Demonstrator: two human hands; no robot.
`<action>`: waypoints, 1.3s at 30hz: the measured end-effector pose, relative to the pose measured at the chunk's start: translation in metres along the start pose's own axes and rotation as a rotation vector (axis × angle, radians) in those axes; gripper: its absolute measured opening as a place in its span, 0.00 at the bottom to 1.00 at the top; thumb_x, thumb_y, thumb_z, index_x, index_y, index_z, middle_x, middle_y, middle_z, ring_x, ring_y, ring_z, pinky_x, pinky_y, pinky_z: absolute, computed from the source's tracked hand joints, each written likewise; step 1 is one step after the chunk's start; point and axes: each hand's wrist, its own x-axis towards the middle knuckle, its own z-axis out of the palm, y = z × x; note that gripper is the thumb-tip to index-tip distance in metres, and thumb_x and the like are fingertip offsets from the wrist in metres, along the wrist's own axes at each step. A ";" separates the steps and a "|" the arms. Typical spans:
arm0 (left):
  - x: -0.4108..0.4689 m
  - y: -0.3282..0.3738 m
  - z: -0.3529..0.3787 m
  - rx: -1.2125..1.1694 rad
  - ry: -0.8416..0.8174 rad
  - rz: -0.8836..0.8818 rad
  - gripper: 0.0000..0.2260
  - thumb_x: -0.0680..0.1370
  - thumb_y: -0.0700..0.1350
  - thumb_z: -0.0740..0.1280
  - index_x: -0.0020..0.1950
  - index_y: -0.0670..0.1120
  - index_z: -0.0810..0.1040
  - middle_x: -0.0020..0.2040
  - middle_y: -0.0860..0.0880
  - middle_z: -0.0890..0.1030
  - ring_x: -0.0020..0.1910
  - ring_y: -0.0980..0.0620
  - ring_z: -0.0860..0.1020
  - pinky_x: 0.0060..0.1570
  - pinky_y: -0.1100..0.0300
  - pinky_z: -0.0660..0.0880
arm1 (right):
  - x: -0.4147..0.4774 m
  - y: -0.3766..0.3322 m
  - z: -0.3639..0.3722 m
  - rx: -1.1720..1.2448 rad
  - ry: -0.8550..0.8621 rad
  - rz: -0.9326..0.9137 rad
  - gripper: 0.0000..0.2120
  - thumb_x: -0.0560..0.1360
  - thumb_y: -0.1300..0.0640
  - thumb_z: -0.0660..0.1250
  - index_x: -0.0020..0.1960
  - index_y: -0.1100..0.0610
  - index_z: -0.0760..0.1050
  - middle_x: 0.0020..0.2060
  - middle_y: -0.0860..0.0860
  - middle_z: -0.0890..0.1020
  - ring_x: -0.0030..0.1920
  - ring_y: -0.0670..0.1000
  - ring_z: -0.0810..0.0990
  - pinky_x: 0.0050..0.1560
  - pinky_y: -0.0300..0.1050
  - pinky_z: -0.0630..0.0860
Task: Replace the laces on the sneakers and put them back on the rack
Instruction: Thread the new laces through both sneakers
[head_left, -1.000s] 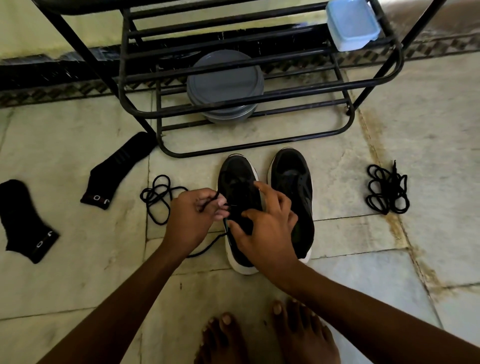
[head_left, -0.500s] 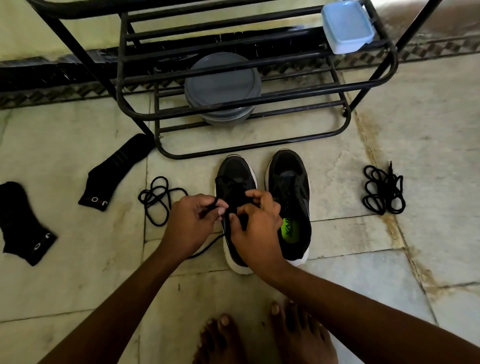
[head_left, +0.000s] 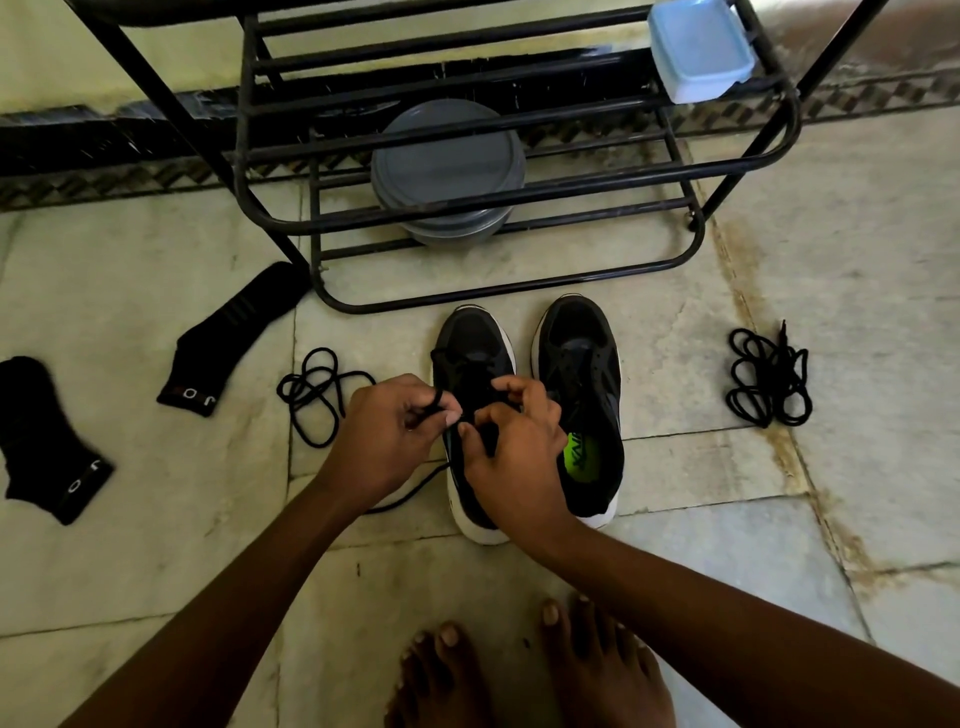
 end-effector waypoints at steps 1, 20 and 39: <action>0.000 0.000 0.000 0.028 -0.004 0.018 0.04 0.77 0.40 0.74 0.47 0.49 0.87 0.43 0.54 0.83 0.40 0.60 0.80 0.41 0.71 0.72 | 0.000 0.001 0.000 -0.007 -0.002 -0.004 0.05 0.78 0.52 0.70 0.47 0.54 0.79 0.66 0.48 0.68 0.68 0.51 0.64 0.64 0.48 0.57; 0.012 0.005 0.006 -0.231 -0.052 -0.221 0.04 0.73 0.36 0.77 0.42 0.44 0.85 0.37 0.49 0.85 0.37 0.51 0.84 0.42 0.57 0.81 | -0.008 0.005 -0.003 -0.338 0.018 -0.245 0.20 0.77 0.50 0.56 0.61 0.58 0.78 0.70 0.58 0.69 0.66 0.61 0.68 0.58 0.59 0.73; 0.010 0.002 0.004 -0.264 -0.065 -0.242 0.05 0.74 0.34 0.76 0.45 0.43 0.86 0.34 0.46 0.84 0.34 0.49 0.85 0.41 0.56 0.83 | 0.019 0.008 -0.016 -0.436 -0.010 -0.303 0.10 0.73 0.47 0.70 0.42 0.54 0.84 0.74 0.56 0.68 0.69 0.64 0.62 0.58 0.64 0.69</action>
